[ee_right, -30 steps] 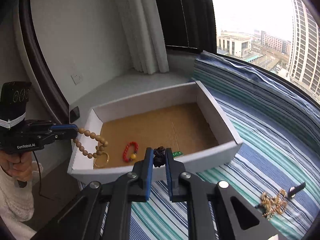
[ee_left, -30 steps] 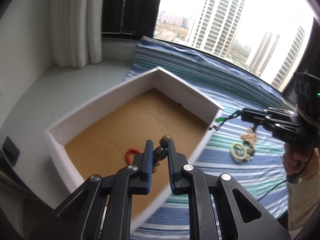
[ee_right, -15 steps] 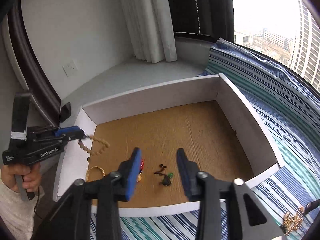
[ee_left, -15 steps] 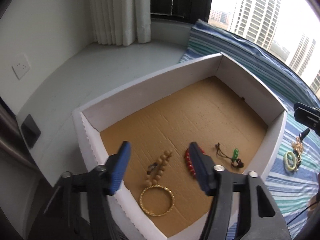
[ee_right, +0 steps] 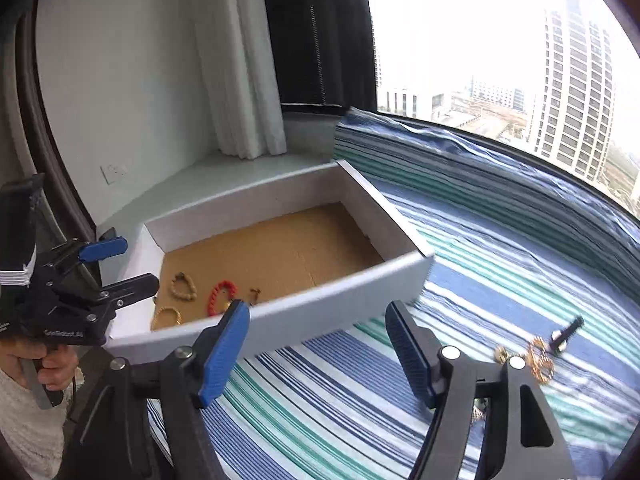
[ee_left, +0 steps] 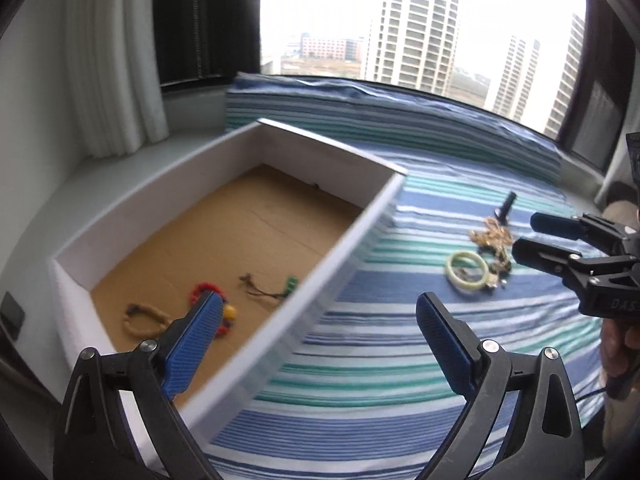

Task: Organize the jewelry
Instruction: 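Move both grippers back over the remaining jewelry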

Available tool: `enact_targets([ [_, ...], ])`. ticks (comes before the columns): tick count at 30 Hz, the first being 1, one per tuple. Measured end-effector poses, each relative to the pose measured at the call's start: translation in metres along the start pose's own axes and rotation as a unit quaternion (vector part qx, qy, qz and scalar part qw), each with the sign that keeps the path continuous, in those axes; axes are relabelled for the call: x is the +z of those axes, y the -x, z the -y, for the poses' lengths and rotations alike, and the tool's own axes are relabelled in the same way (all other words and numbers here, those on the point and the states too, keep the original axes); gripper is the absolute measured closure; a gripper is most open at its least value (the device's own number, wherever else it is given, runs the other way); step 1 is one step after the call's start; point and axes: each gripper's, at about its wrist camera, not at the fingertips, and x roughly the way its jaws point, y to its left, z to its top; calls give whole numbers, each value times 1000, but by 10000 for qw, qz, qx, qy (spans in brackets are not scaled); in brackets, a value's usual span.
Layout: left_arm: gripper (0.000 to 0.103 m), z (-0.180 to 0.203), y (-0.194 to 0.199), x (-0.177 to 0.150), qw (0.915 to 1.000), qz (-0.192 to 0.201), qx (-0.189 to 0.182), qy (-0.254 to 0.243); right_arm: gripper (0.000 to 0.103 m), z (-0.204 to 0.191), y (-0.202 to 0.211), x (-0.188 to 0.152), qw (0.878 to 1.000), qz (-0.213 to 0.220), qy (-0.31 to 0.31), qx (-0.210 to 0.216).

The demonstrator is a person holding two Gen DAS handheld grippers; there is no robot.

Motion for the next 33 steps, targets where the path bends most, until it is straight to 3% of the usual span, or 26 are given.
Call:
enact_targets([
  [5,5,63,-53,-43,9989,-427,-112,-159,31,50,3,-80,9946,-383,-580,-773],
  [10,6,103,-90,-78,9973,-647,-56,-334,31,92,4,-162,9784,-740,-1076,-1601],
  [14,6,120,-104,-92,9964,-706,58,-463,31,121,7,-210,9661,-945,-1543,-1842],
  [21,6,130,-106,-101,9945,-827,34,-648,31,122,5,-233,9633,-1048,-1655,-1836],
  [33,6,133,-112,-97,9917,-1077,-157,-689,31,108,-1,-228,9667,-1032,-1545,-1758],
])
